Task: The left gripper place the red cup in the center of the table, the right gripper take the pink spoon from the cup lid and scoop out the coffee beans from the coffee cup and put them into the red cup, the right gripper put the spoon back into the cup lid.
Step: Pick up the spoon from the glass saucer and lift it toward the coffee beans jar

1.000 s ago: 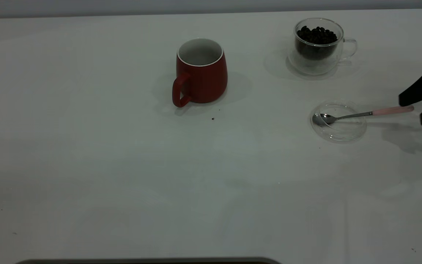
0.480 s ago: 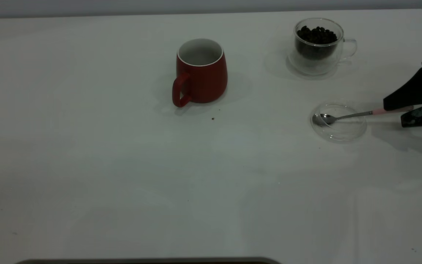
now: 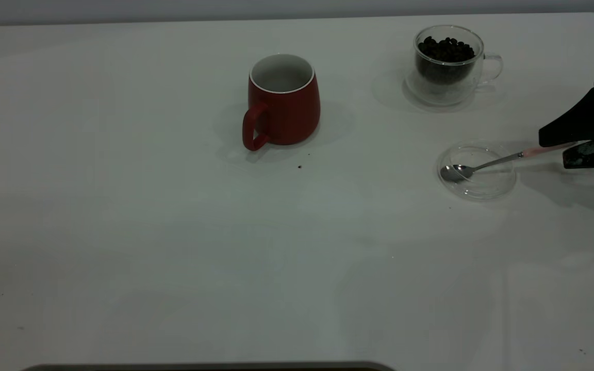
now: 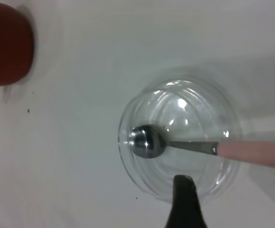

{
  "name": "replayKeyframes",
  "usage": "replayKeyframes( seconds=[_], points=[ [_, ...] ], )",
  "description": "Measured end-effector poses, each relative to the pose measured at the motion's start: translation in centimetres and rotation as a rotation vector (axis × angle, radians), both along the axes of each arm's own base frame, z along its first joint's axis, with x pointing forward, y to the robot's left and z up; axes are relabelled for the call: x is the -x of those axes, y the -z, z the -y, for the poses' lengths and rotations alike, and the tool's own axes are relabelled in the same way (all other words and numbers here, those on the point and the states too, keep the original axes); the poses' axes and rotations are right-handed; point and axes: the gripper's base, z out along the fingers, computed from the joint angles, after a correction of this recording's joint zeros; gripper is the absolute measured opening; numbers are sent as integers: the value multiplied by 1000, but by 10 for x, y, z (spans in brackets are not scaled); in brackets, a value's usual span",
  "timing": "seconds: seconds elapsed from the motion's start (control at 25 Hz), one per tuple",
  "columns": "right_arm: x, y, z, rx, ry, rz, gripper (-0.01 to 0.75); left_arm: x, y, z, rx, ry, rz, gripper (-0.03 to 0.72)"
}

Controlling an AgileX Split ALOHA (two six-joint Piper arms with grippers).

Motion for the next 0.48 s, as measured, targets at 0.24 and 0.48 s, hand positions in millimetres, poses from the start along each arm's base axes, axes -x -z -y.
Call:
replayKeyframes(
  seconds=[0.24, 0.48],
  points=[
    [2, 0, 9, 18, -6, -11, 592, 0, 0, 0, 0, 0, 0, 588],
    [-11, -7, 21, 50, -77, 35, 628, 0, 0, 0, 0, 0, 0, 588]
  ],
)
